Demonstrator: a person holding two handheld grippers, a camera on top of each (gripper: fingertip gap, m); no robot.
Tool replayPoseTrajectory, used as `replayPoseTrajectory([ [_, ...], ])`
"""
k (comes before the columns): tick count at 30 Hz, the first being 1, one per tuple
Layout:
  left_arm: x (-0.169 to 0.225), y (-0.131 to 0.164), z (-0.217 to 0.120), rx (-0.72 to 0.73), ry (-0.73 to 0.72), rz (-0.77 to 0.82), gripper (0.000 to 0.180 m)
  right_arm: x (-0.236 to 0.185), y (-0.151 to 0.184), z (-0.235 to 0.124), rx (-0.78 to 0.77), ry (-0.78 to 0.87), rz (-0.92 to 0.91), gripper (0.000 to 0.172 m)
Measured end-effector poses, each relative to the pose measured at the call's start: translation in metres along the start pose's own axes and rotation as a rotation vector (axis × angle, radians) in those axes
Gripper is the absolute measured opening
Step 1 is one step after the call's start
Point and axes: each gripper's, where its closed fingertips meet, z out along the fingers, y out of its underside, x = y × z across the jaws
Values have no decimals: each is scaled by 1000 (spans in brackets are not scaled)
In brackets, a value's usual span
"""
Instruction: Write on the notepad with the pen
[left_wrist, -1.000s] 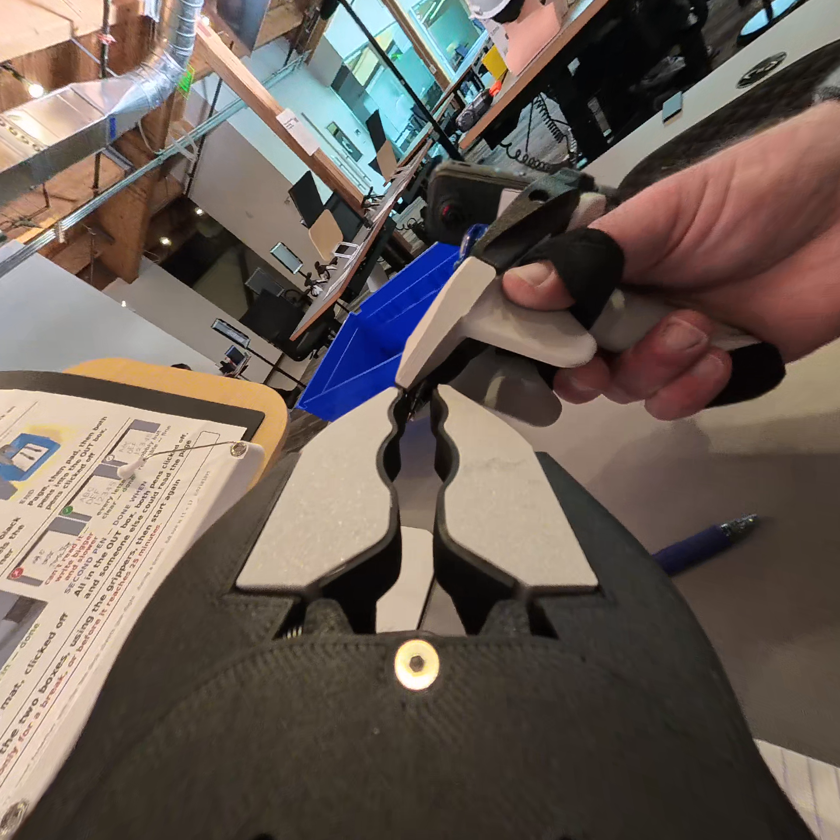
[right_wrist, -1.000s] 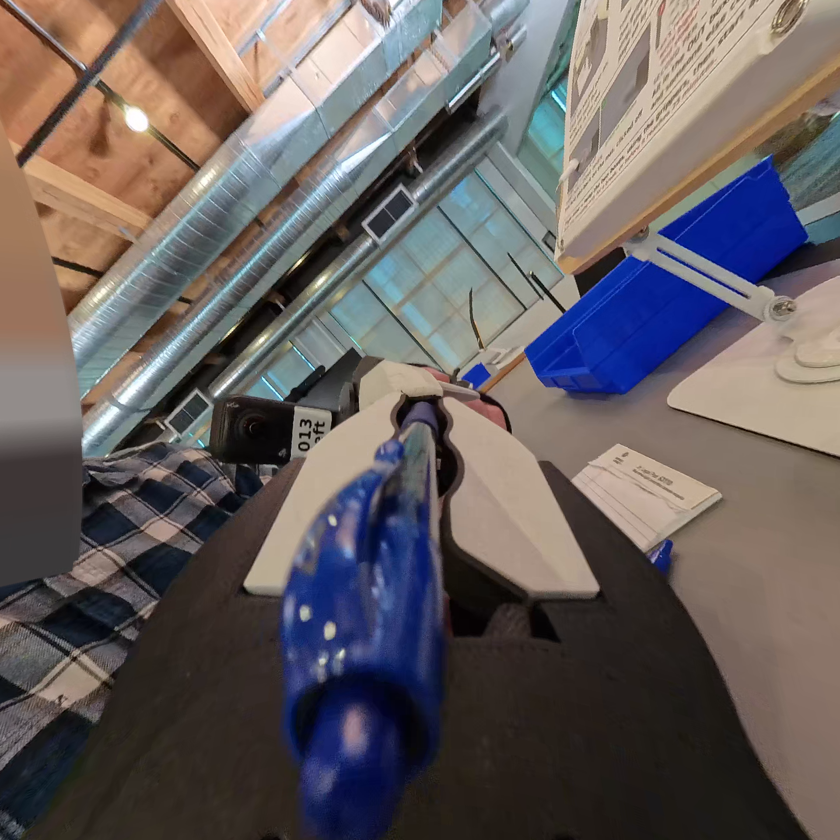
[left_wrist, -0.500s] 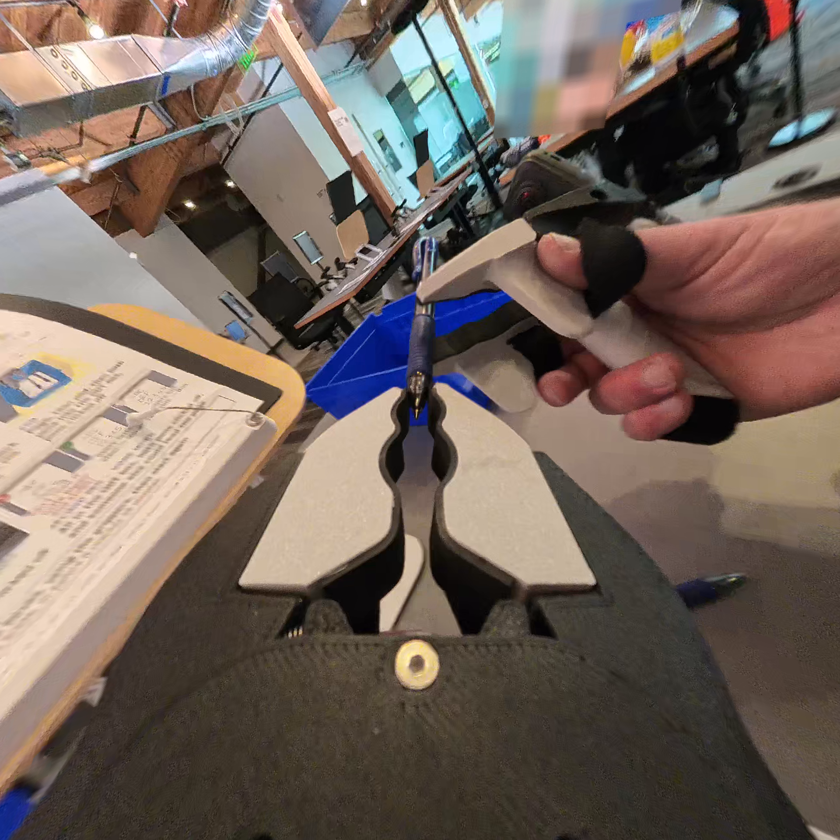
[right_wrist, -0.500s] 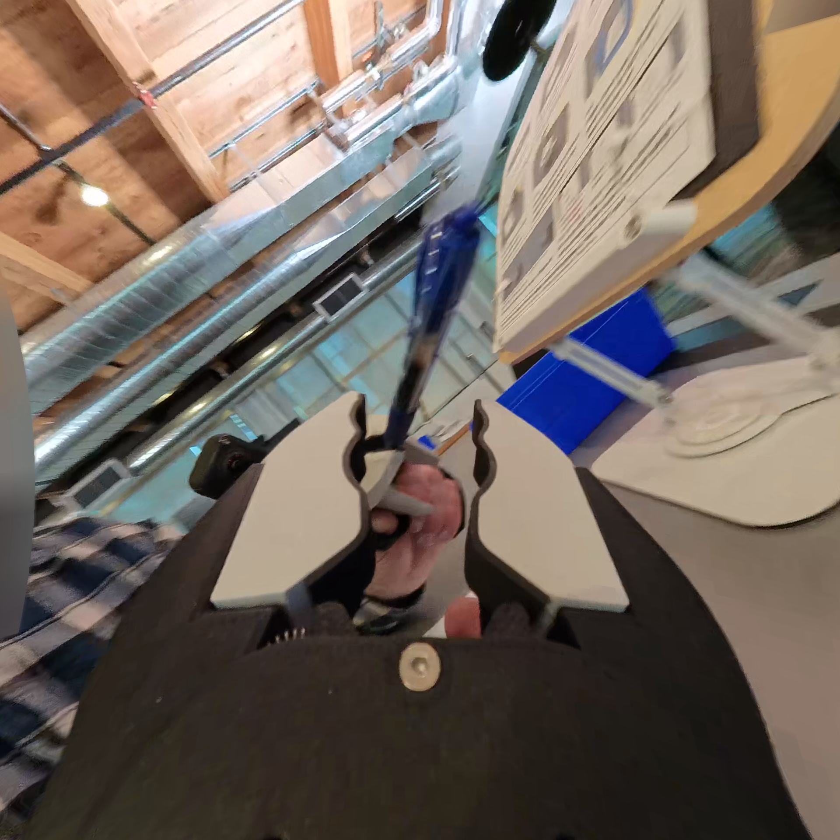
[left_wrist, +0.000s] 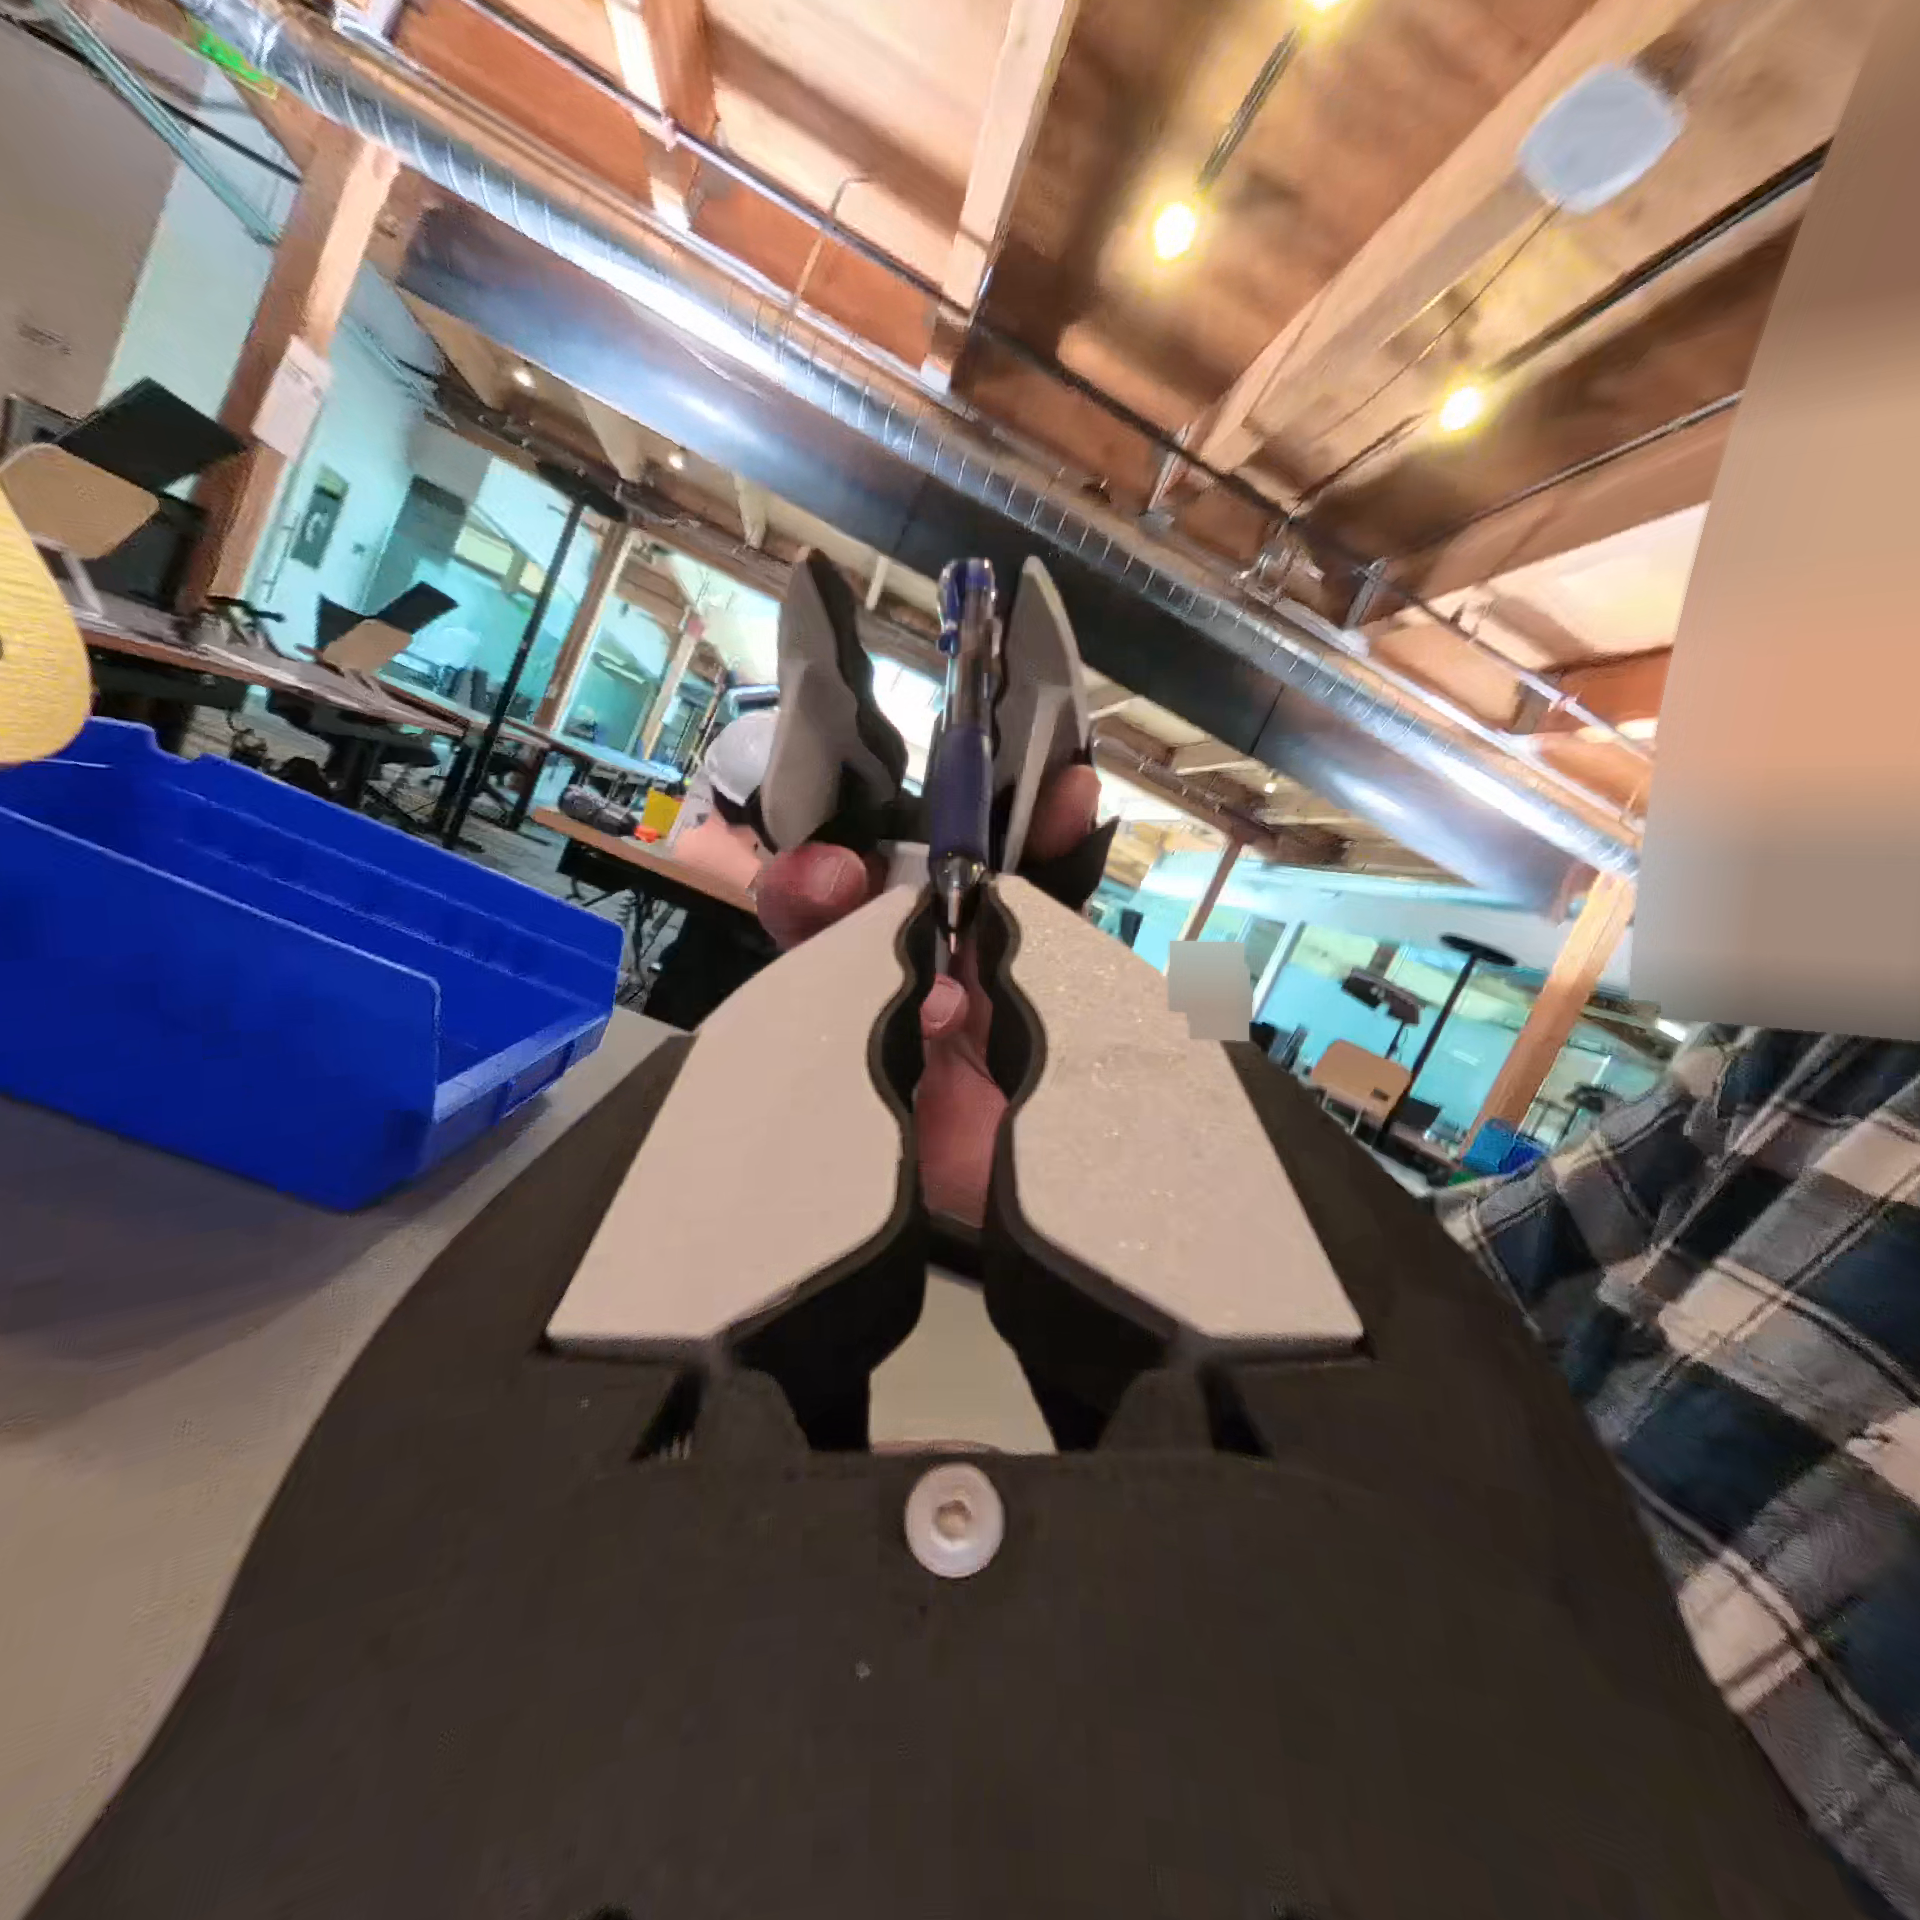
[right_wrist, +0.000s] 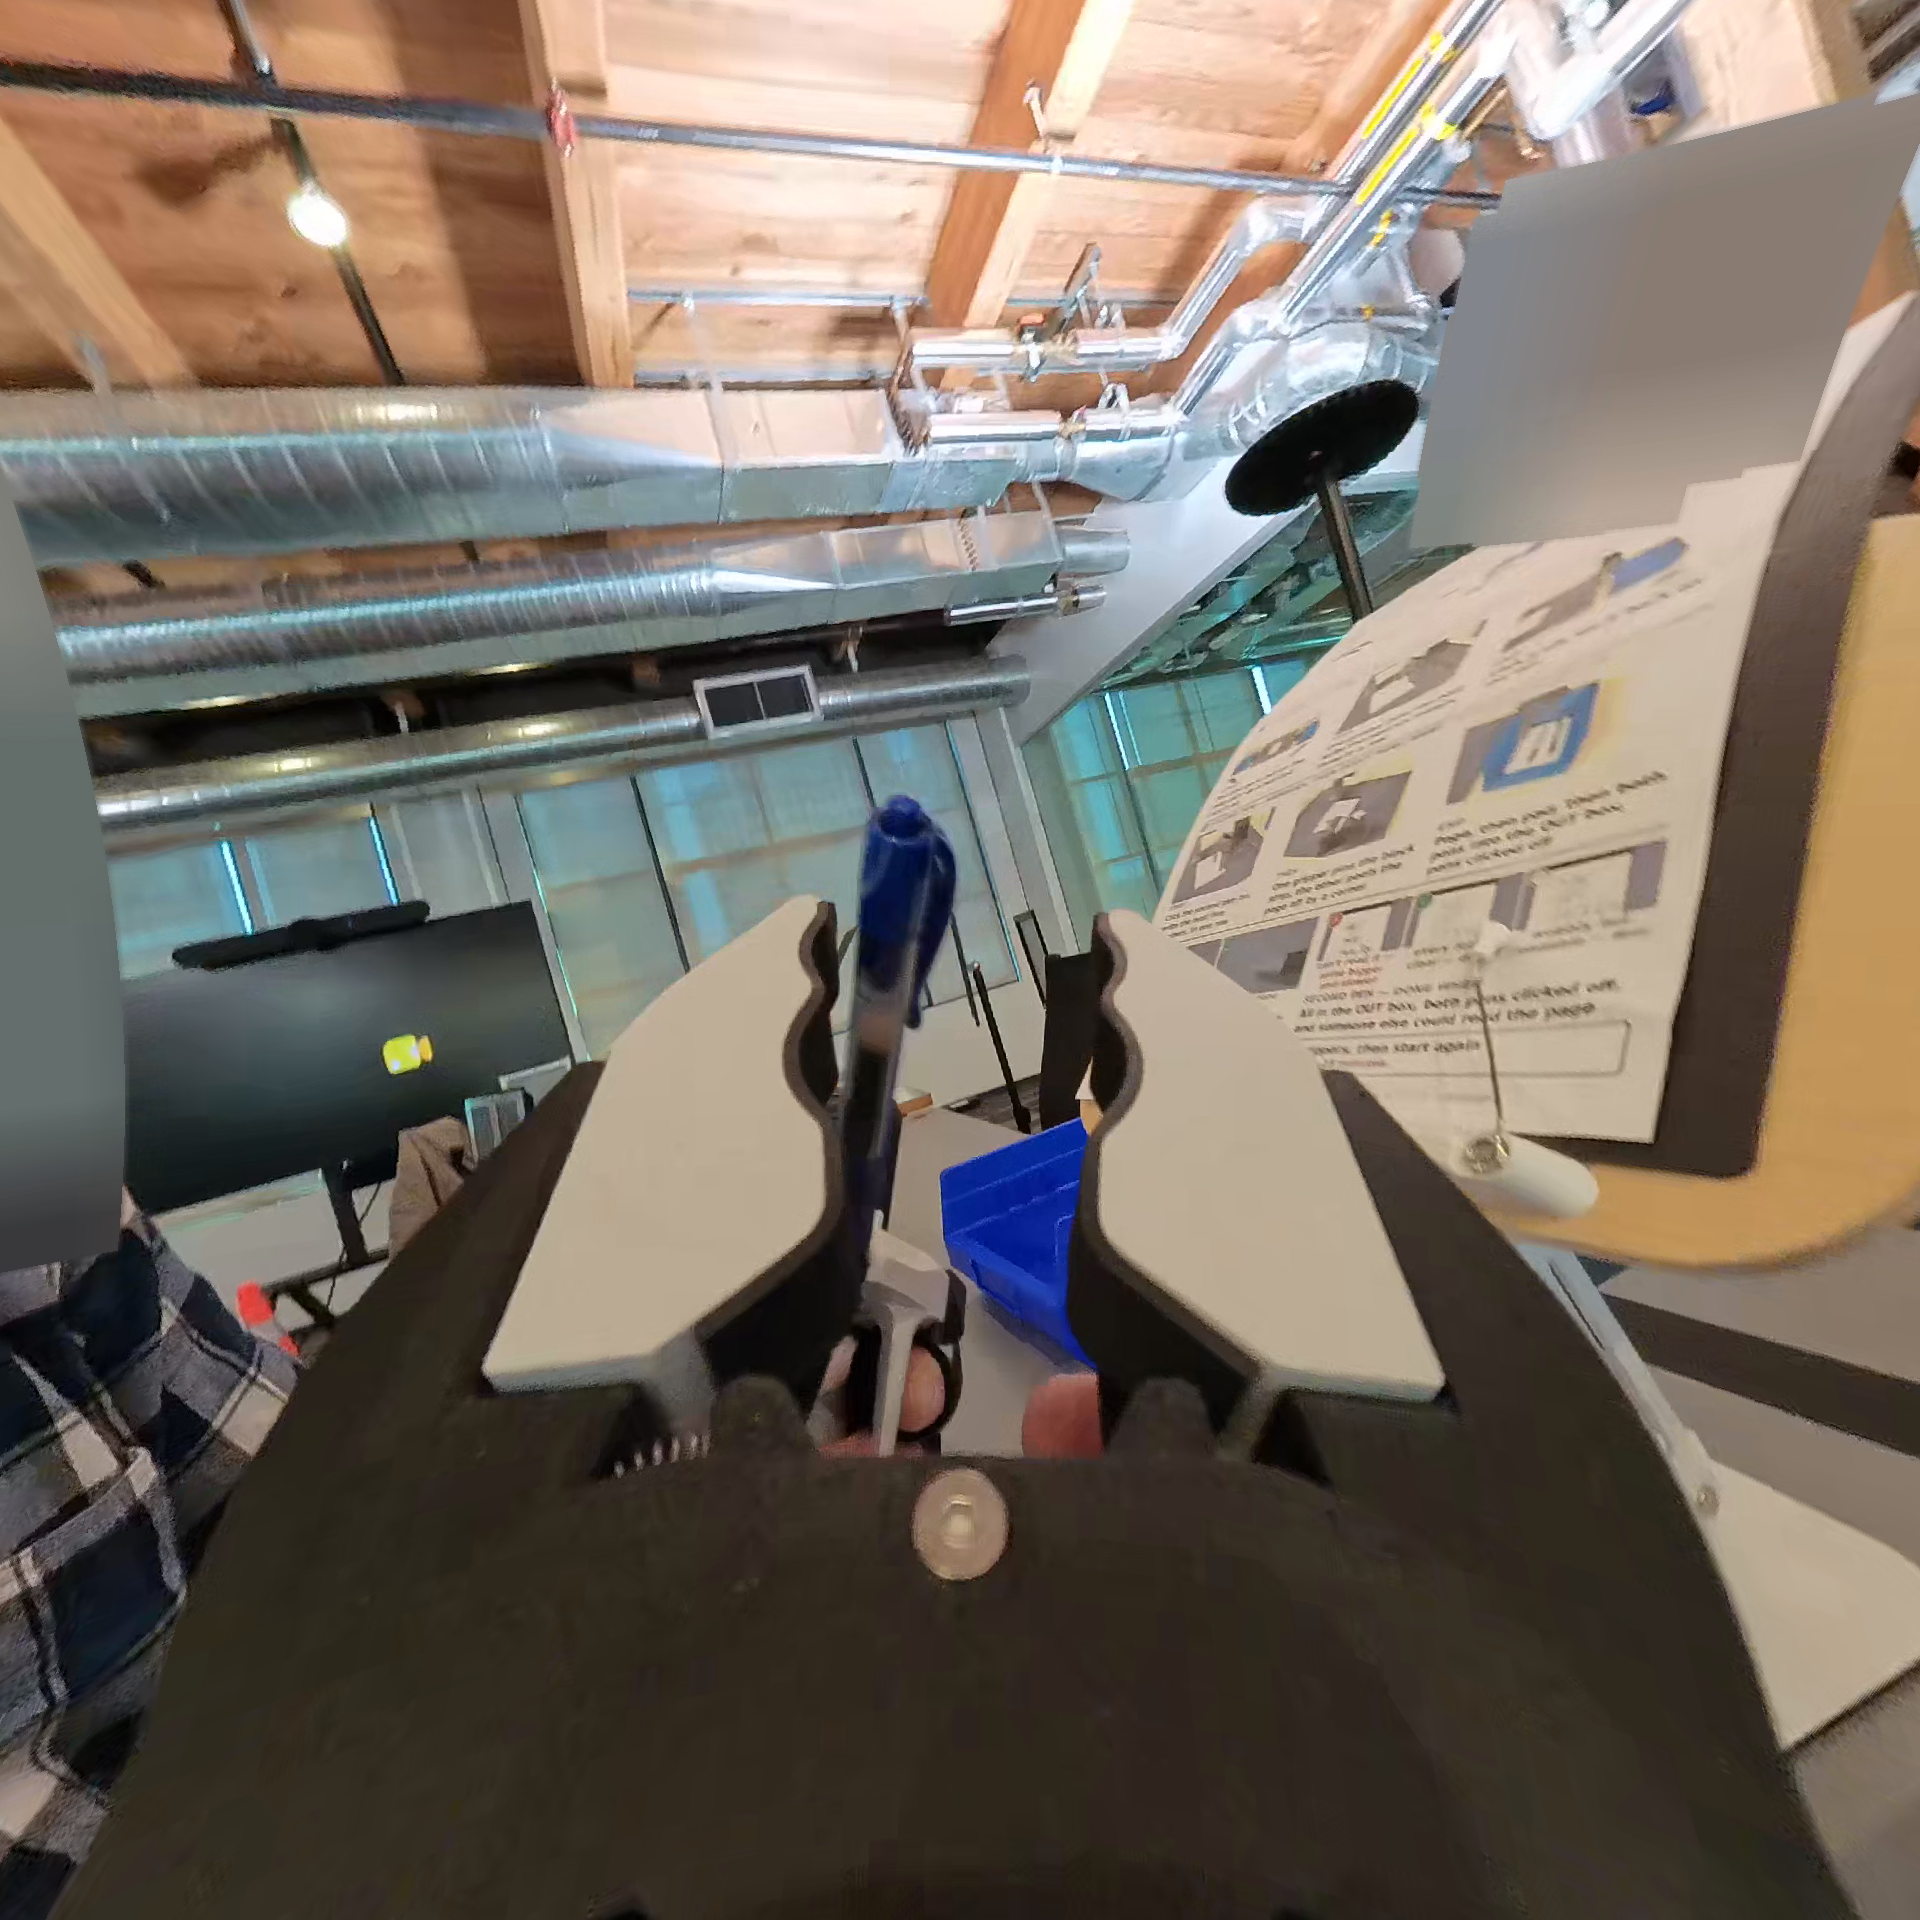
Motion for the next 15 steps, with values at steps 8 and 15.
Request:
replayPoseTrajectory([
  [8, 0, -2, -3, 56, 70, -82, 7, -16, 6, 15, -64, -91, -3, 14],
  [15, 1, 3, -2, 68, 102, -128, 7, -22, 6, 17, -73, -113, 3, 13],
])
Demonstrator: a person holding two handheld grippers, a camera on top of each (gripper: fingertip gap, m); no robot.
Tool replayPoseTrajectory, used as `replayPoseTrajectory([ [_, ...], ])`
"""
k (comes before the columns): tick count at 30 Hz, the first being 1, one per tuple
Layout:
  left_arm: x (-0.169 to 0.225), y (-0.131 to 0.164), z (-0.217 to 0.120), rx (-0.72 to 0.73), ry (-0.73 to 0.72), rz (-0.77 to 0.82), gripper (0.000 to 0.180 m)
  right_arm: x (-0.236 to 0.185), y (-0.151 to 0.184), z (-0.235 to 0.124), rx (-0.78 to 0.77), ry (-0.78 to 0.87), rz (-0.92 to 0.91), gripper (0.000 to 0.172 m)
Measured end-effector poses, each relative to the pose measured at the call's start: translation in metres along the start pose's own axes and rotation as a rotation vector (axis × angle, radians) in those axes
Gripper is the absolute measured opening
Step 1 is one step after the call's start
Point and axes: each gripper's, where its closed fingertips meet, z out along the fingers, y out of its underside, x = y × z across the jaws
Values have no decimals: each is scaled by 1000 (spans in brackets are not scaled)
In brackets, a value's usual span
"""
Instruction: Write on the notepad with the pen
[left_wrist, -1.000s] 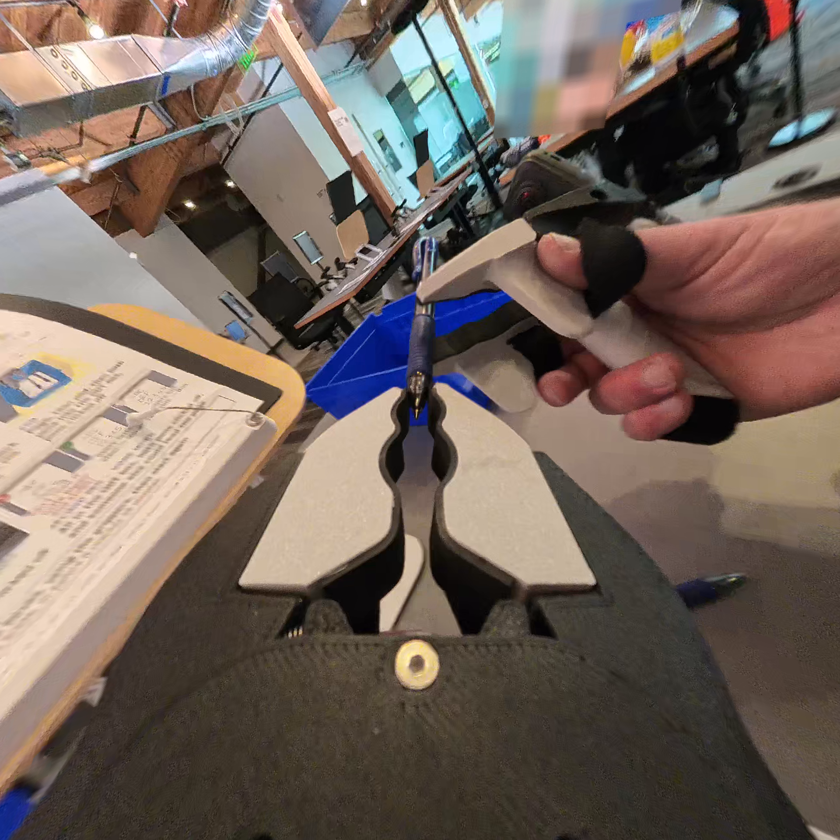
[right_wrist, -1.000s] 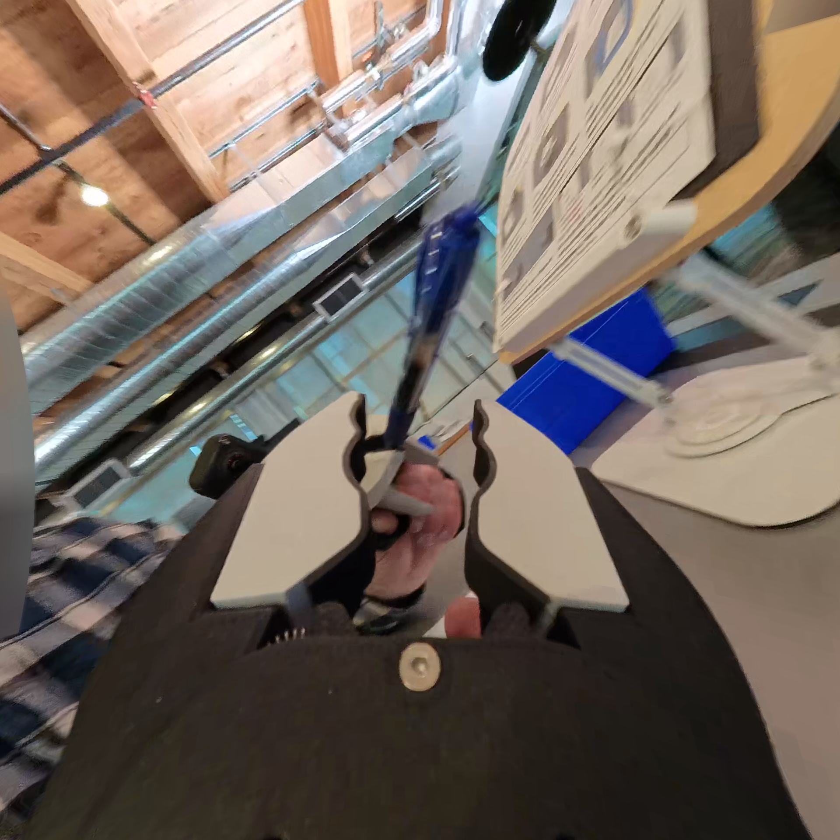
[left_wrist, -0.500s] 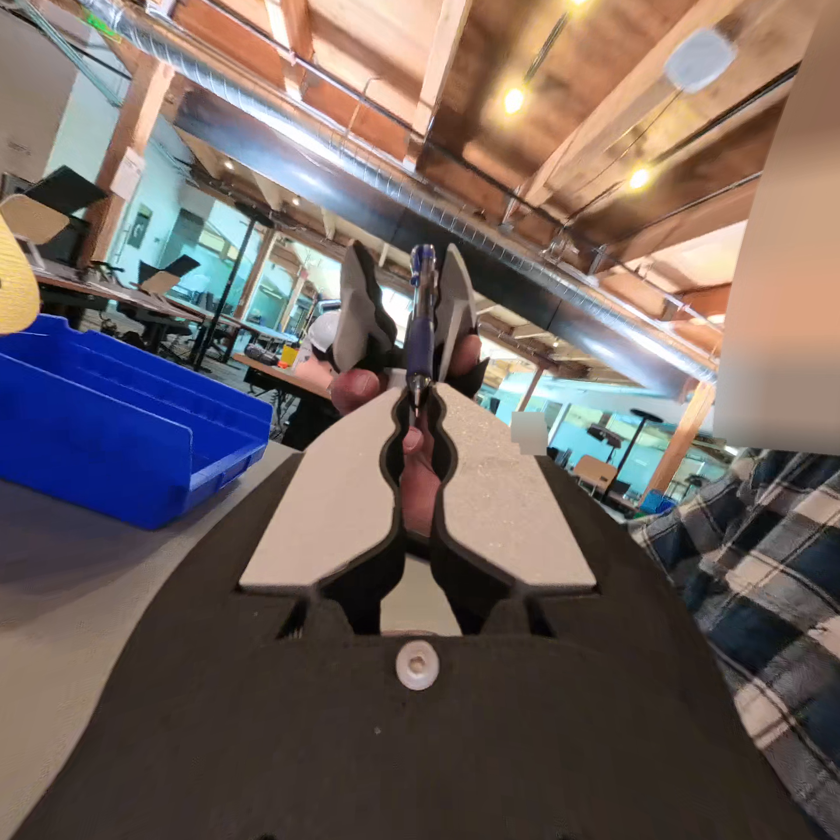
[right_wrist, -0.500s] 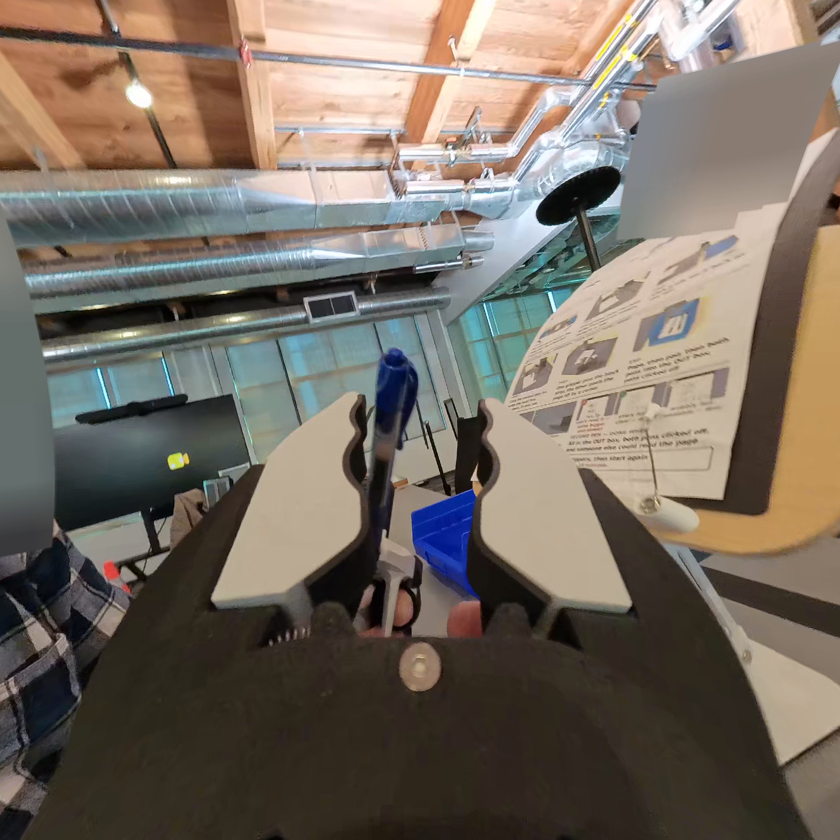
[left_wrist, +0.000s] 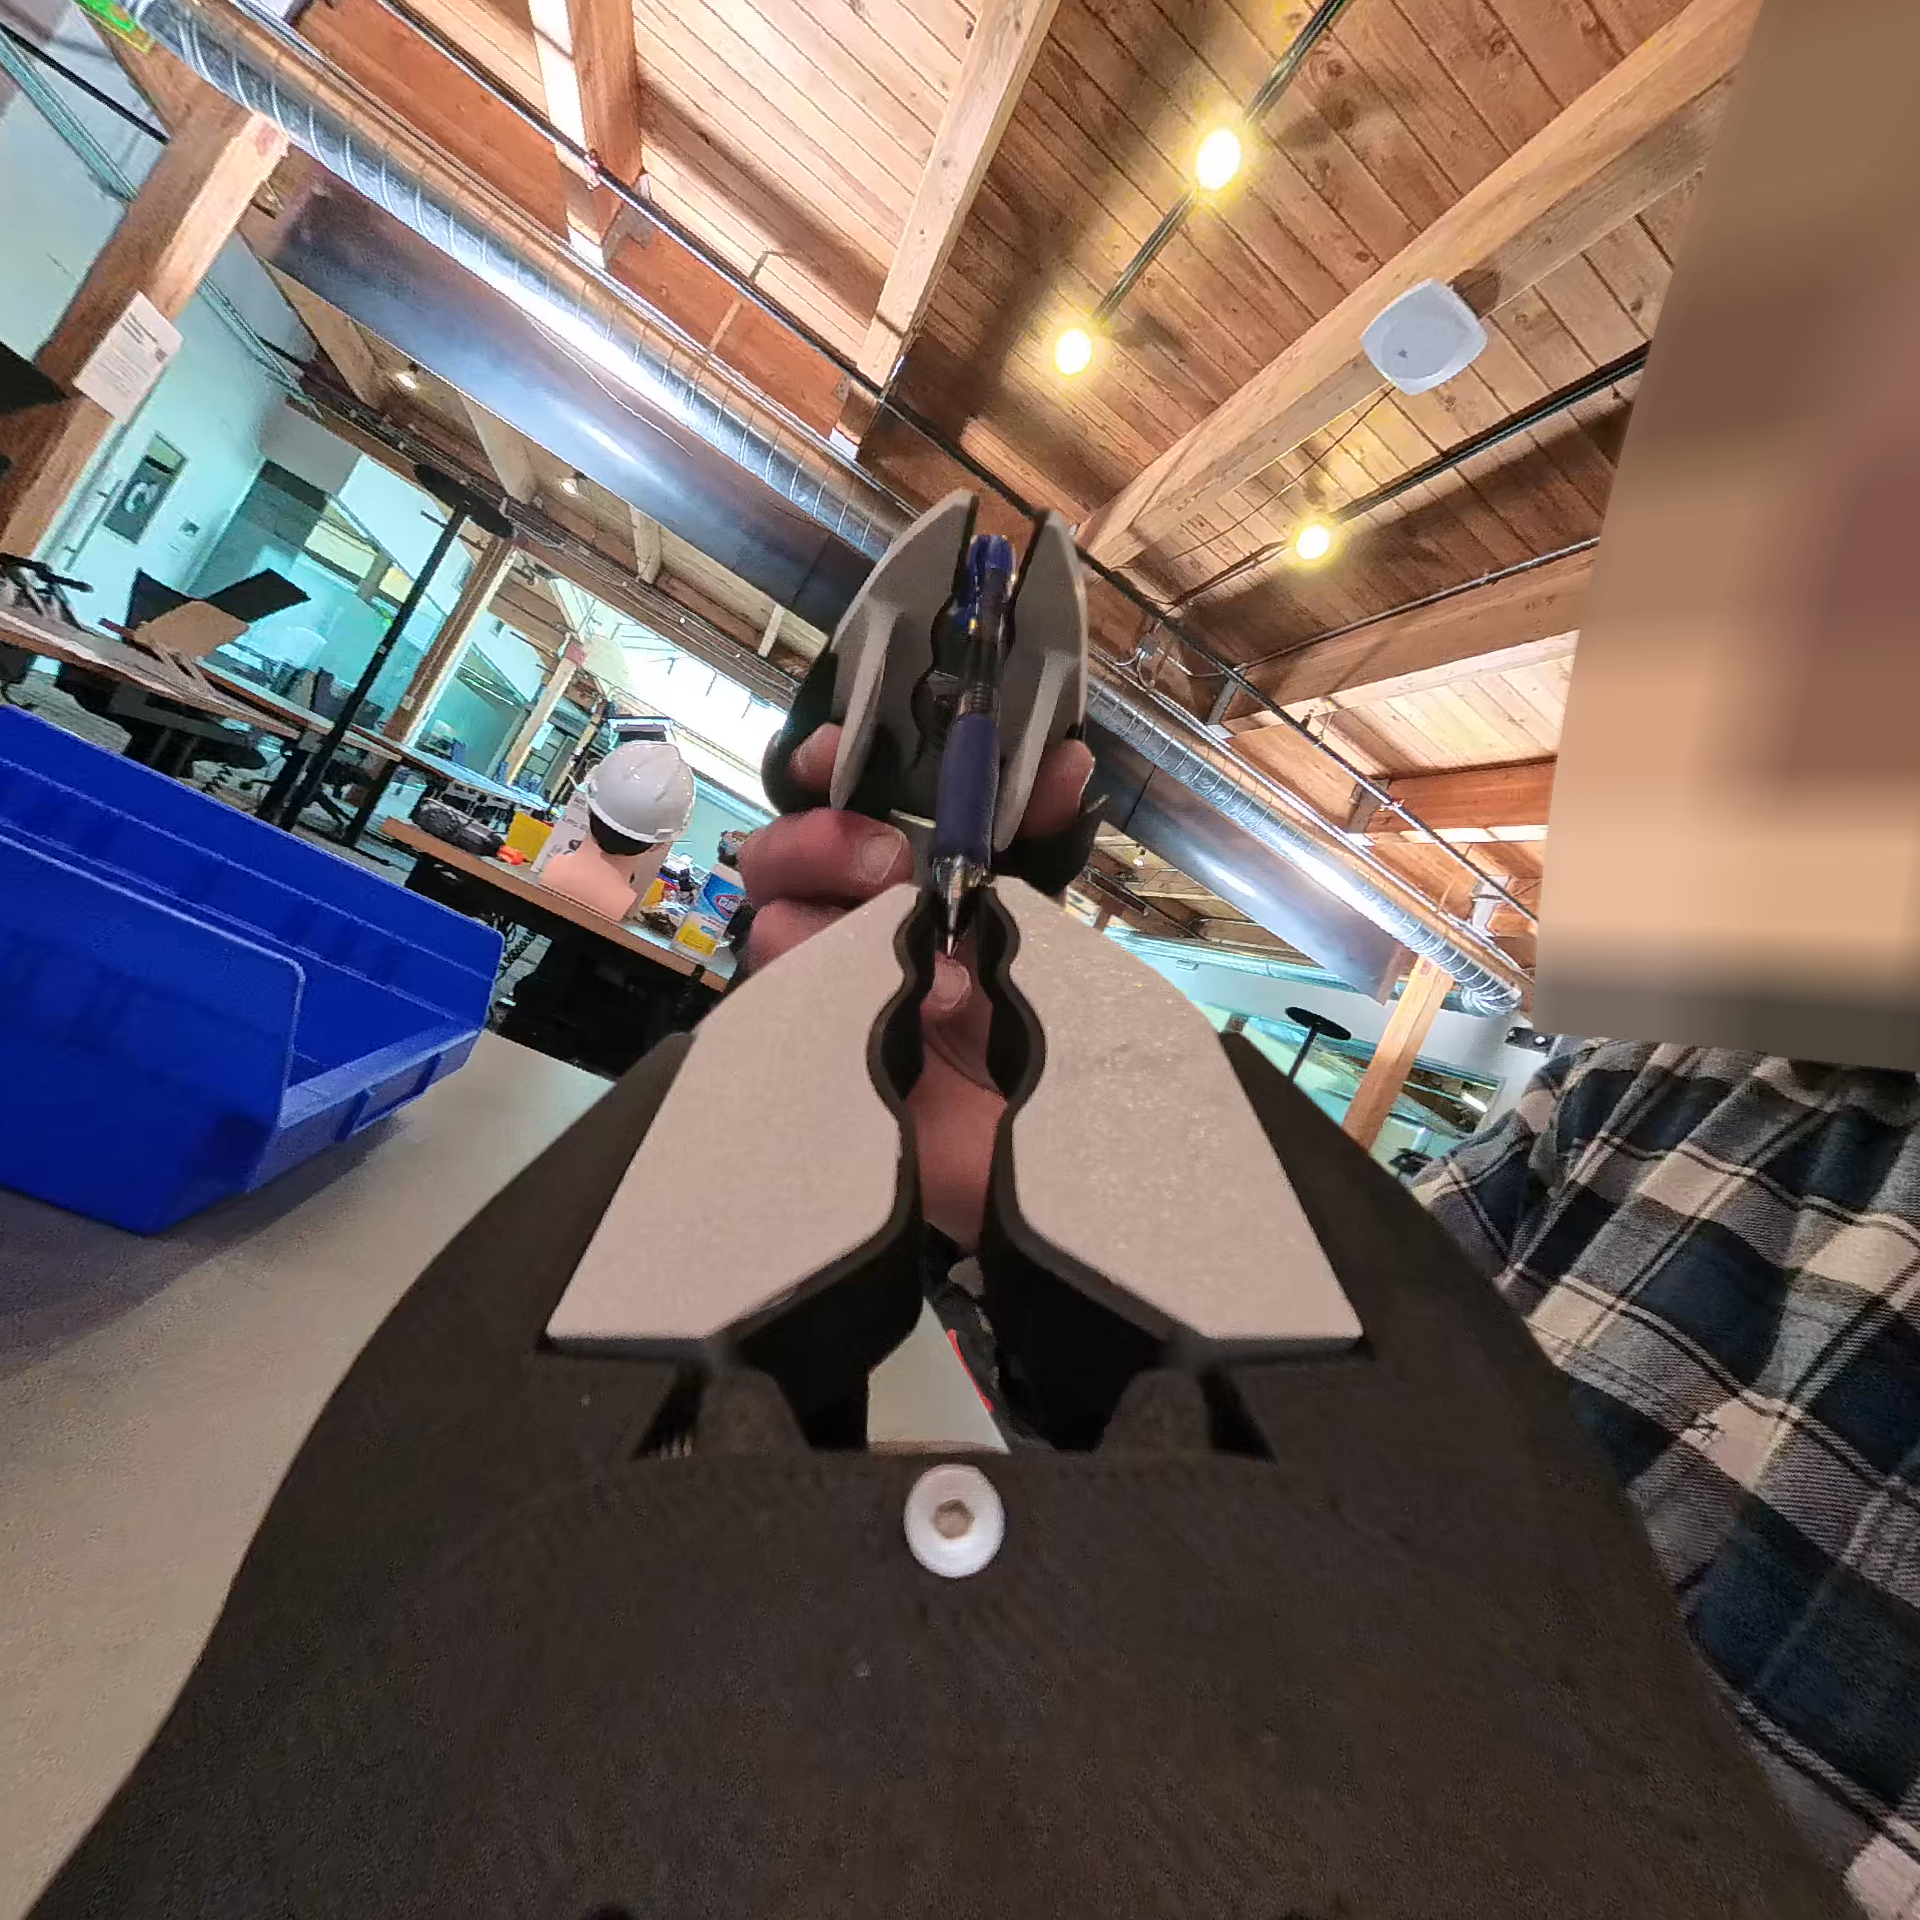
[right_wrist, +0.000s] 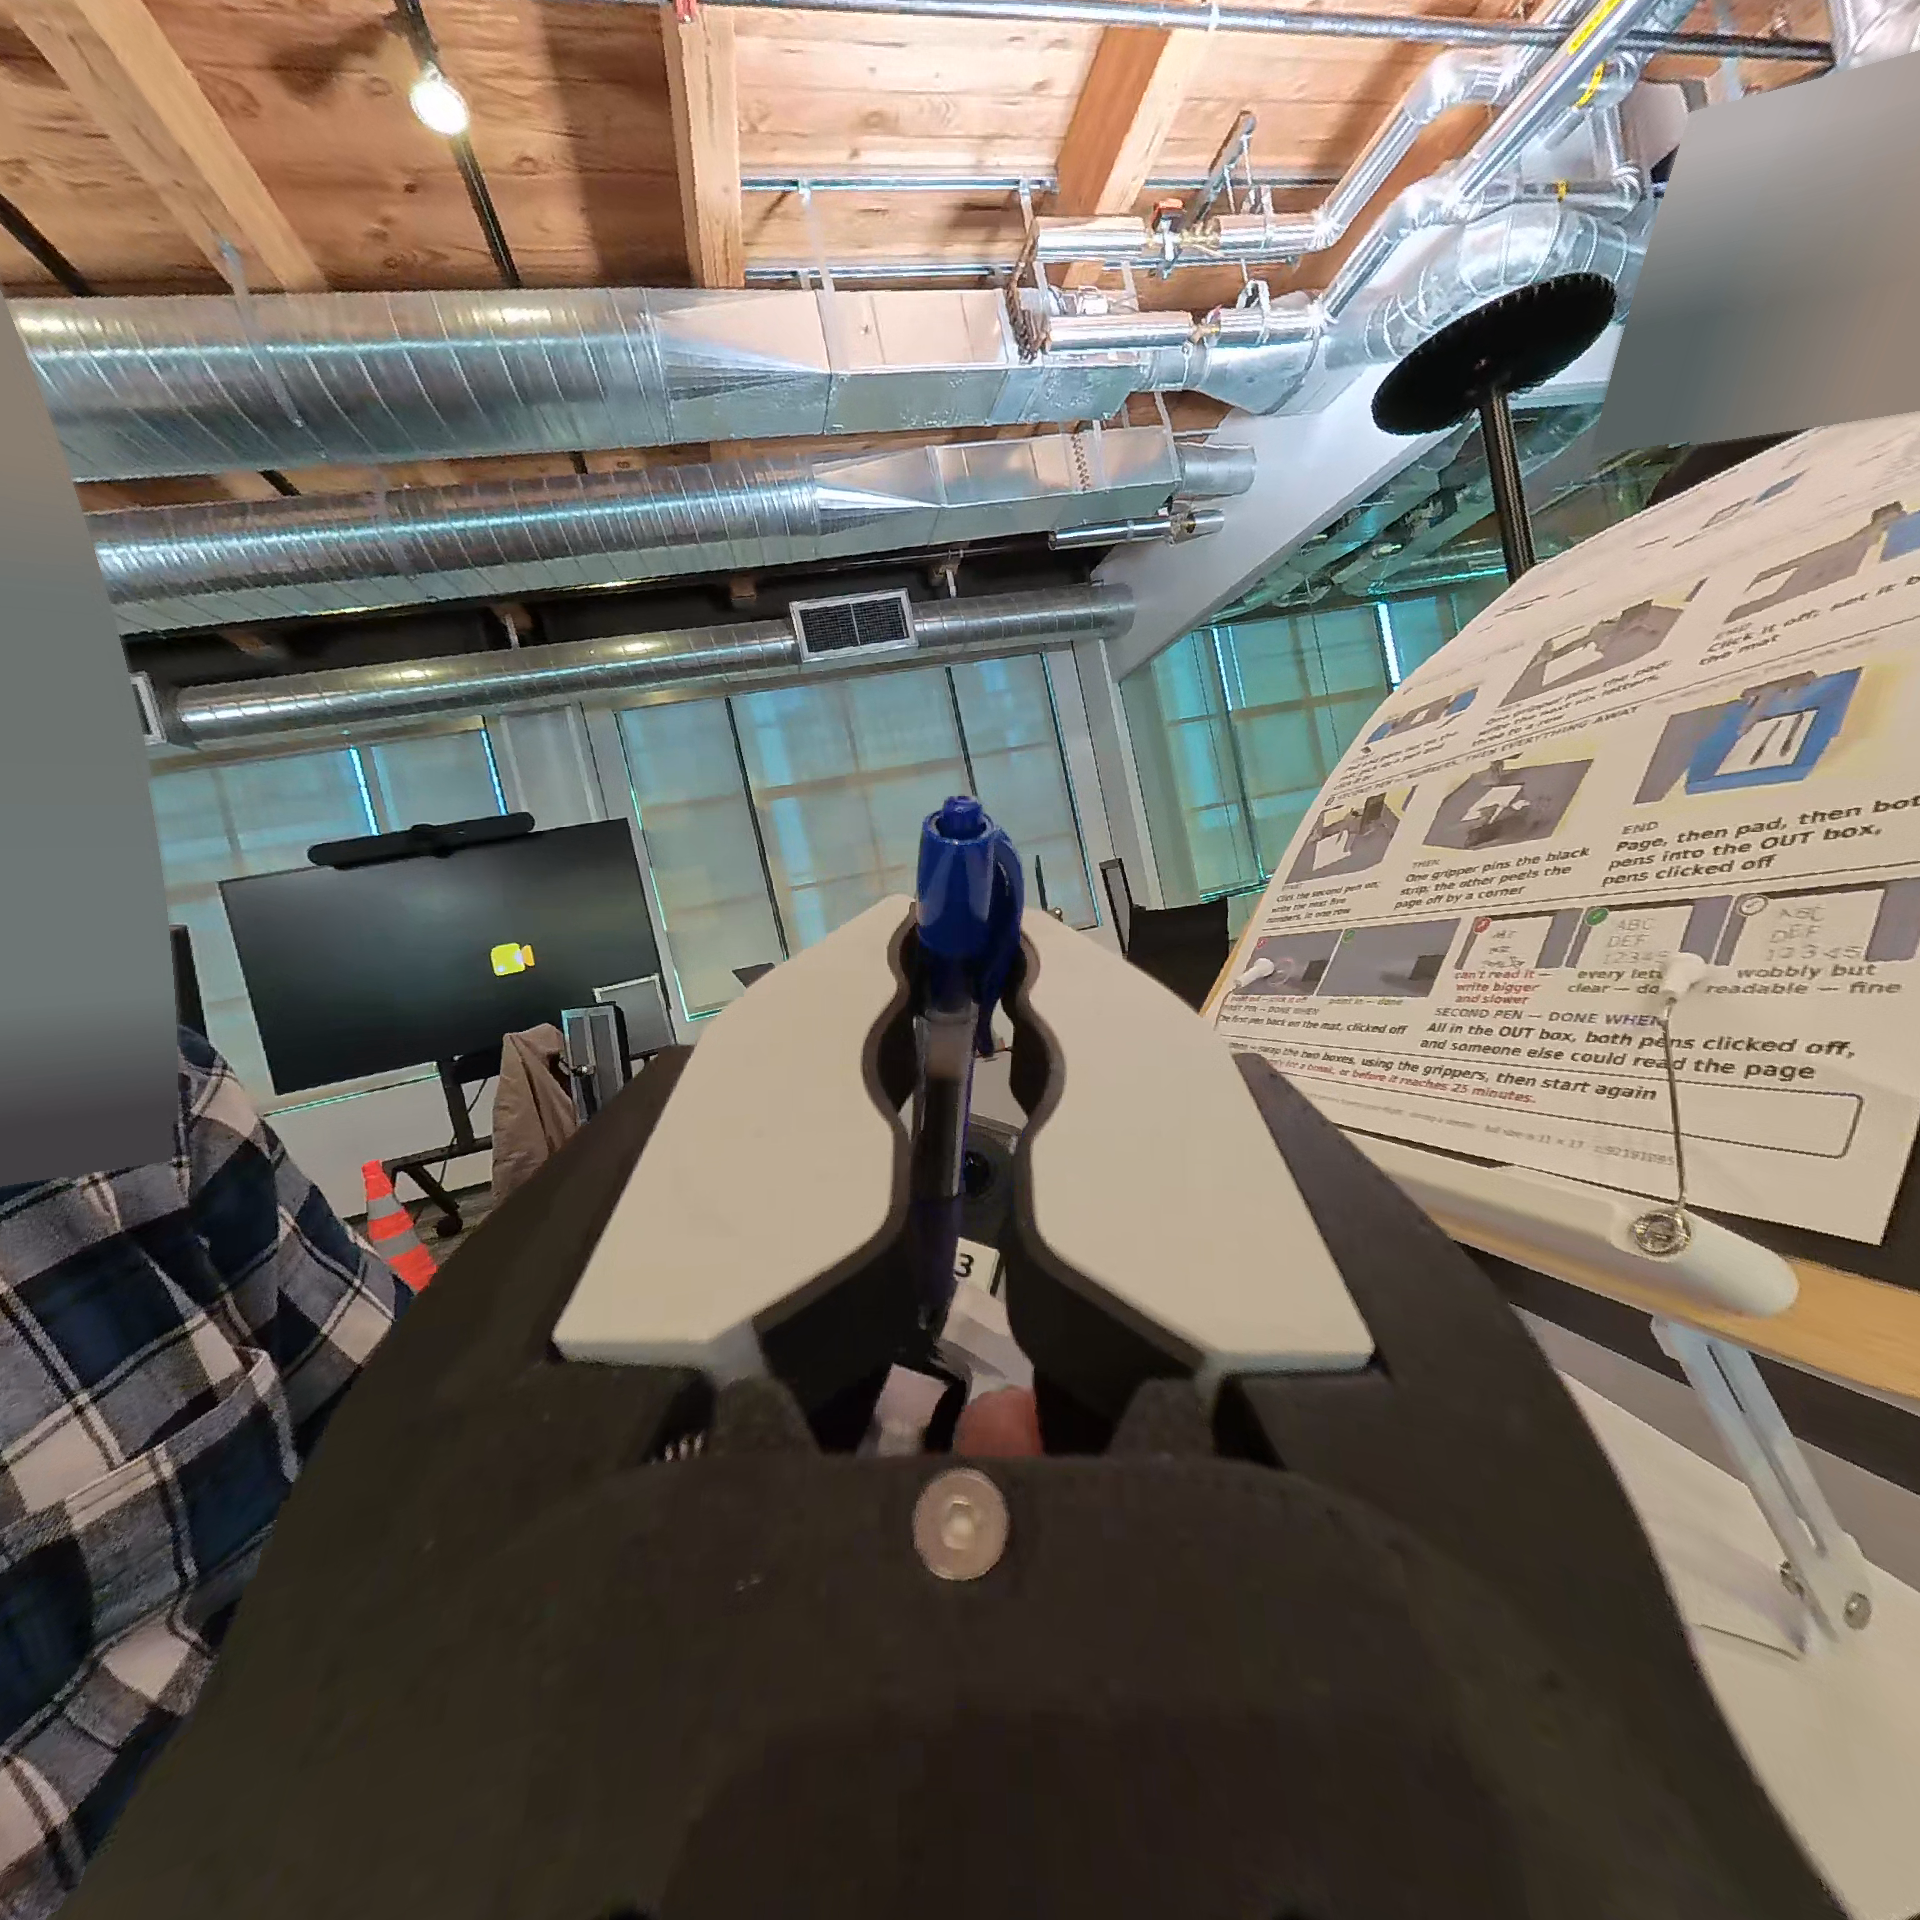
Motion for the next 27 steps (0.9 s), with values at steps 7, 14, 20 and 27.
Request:
replayPoseTrajectory([
  [7, -3, 7, 2, -4, -5, -10, 8, -5, 4, 6, -73, -6, -13, 12],
  [14, 4, 1, 5, -234, -93, 238, 44, -10, 16, 5, -274, -58, 14, 11],
  [20, 15, 34, 20, -498, 37, 181, 11, -35, 37, 11, -406, -250, 111, 12],
  [27, -1, 30, 19, -444, -92, 271, 11, -15, 37, 9, -395, -127, 44, 11],
])
